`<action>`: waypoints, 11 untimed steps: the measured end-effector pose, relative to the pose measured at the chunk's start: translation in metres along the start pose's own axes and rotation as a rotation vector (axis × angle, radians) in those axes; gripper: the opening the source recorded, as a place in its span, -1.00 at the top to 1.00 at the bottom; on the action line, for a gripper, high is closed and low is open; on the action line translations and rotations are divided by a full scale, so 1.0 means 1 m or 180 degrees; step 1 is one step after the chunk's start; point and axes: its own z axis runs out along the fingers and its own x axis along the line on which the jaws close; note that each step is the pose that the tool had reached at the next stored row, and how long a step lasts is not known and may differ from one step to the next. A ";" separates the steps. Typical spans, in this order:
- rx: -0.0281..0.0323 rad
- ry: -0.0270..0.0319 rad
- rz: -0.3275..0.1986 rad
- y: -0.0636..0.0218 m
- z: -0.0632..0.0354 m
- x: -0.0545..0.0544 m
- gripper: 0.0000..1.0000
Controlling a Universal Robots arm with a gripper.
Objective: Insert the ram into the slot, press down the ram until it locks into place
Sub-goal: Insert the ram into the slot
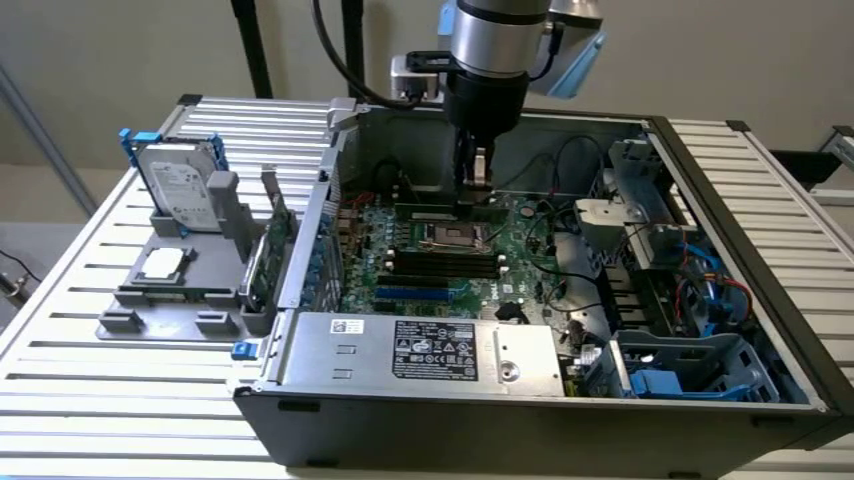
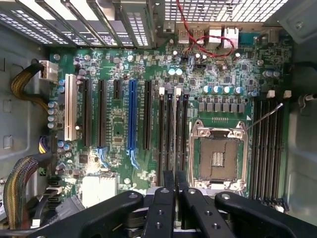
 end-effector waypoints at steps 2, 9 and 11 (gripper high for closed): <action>0.0000 0.0014 0.0011 -0.0004 0.0022 0.000 0.74; 0.0000 0.0032 0.0022 -0.0010 0.0141 0.000 0.74; -0.0001 0.0035 0.0022 -0.0012 0.0177 -0.001 0.74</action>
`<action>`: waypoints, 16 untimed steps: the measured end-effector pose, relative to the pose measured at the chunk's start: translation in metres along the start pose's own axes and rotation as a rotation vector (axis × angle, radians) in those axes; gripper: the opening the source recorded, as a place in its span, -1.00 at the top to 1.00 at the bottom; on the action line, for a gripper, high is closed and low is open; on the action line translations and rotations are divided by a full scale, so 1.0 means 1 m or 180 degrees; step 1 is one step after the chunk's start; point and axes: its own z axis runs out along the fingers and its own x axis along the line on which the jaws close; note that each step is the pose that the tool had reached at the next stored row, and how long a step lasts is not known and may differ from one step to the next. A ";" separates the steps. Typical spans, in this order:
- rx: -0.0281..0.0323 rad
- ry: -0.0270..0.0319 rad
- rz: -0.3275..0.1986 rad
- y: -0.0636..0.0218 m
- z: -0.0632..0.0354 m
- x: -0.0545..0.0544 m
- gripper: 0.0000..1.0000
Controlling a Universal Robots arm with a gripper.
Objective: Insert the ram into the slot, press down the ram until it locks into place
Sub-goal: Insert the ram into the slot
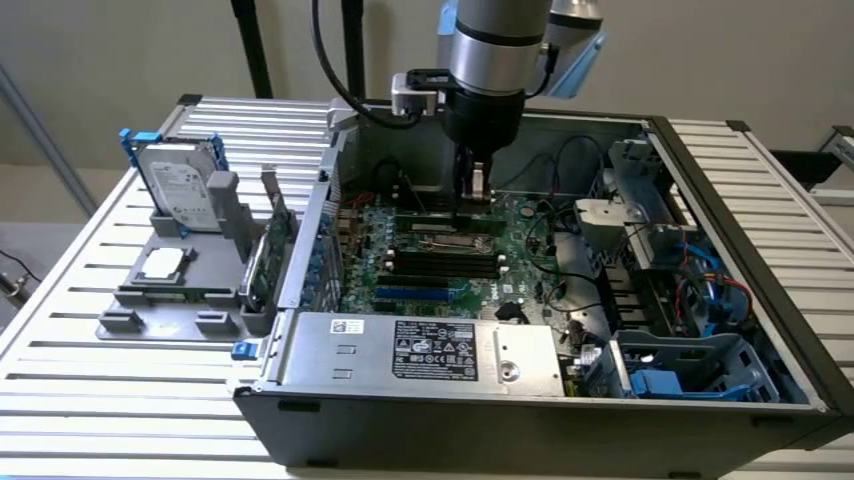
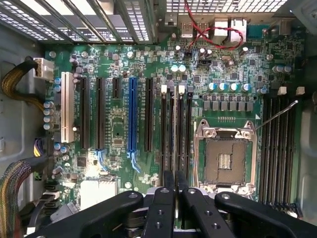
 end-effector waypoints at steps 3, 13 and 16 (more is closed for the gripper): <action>0.0000 0.0009 0.0001 -0.0002 0.0053 0.000 0.74; 0.0000 0.0082 0.0014 -0.0007 0.0185 -0.001 0.74; 0.0000 0.0110 0.0019 -0.0008 0.0217 -0.001 0.74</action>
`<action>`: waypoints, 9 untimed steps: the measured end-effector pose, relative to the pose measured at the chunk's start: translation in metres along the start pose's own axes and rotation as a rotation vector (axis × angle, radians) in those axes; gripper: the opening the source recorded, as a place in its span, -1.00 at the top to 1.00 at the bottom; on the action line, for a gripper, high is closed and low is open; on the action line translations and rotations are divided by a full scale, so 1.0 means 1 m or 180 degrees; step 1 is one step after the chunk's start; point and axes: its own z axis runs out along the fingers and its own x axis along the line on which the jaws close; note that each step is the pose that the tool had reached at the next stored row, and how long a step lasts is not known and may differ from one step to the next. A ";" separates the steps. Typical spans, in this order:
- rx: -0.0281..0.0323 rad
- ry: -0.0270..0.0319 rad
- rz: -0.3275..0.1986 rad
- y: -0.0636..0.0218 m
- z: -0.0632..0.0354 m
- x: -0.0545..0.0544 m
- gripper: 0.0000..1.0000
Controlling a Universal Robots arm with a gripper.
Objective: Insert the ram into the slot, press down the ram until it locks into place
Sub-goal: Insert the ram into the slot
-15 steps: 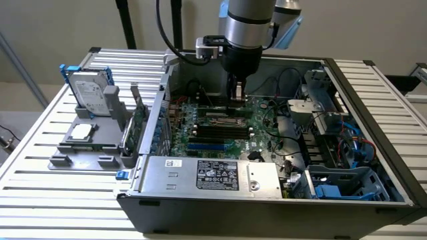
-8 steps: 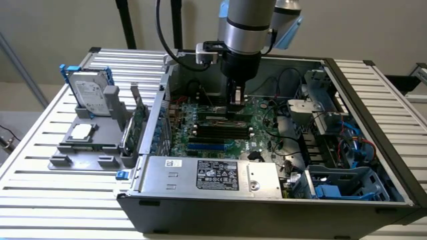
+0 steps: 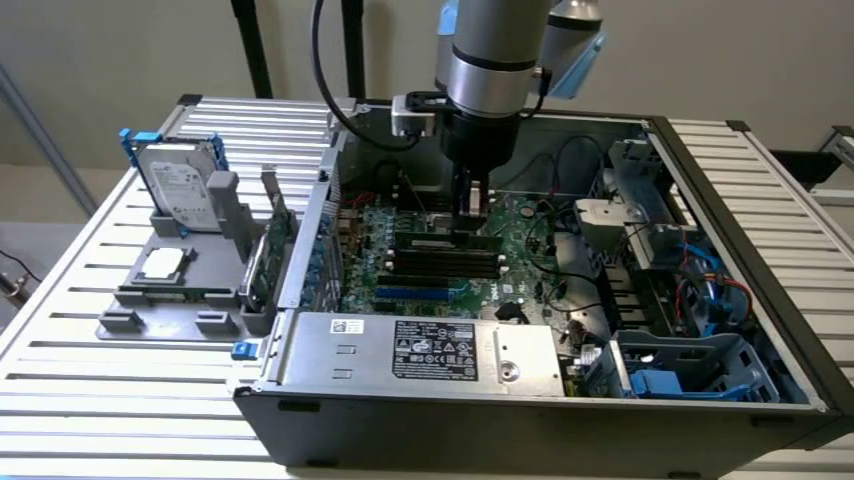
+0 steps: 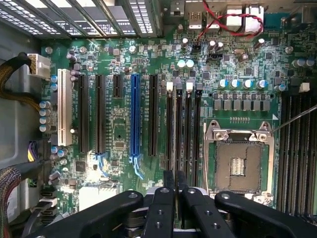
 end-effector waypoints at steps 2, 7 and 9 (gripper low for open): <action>0.0000 0.0020 0.0004 -0.0001 0.0020 0.000 0.74; 0.0000 0.0062 0.0011 -0.0002 0.0060 0.000 0.74; -0.0001 0.0068 0.0011 -0.0002 0.0061 0.000 0.74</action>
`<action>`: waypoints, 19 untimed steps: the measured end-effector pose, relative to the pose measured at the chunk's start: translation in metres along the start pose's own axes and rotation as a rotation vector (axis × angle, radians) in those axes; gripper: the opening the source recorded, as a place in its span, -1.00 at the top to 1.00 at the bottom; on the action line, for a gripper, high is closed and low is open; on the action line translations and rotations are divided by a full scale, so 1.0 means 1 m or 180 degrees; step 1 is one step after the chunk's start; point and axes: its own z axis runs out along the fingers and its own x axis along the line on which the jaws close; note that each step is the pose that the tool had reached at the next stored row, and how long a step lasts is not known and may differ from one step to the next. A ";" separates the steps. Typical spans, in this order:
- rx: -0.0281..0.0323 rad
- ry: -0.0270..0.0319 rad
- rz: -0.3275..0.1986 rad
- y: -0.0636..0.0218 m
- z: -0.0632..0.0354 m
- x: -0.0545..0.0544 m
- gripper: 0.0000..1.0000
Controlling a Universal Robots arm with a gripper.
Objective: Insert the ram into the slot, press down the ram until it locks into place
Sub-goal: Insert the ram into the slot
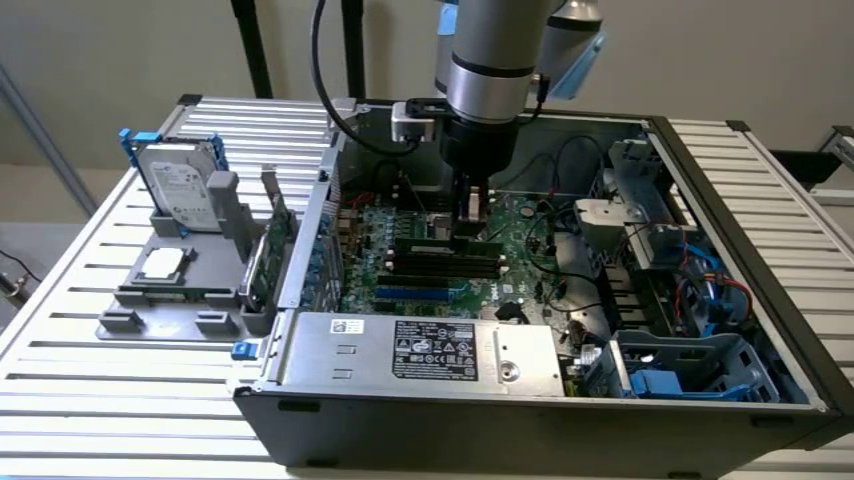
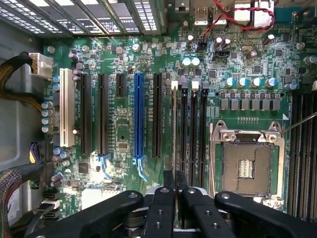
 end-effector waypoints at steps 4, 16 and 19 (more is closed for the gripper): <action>0.0001 -0.0001 0.0000 -0.0001 0.0013 0.000 0.74; 0.0001 0.0002 0.0000 -0.0004 0.0101 -0.001 0.74; 0.0002 0.0003 0.0000 -0.0004 0.0112 -0.001 0.74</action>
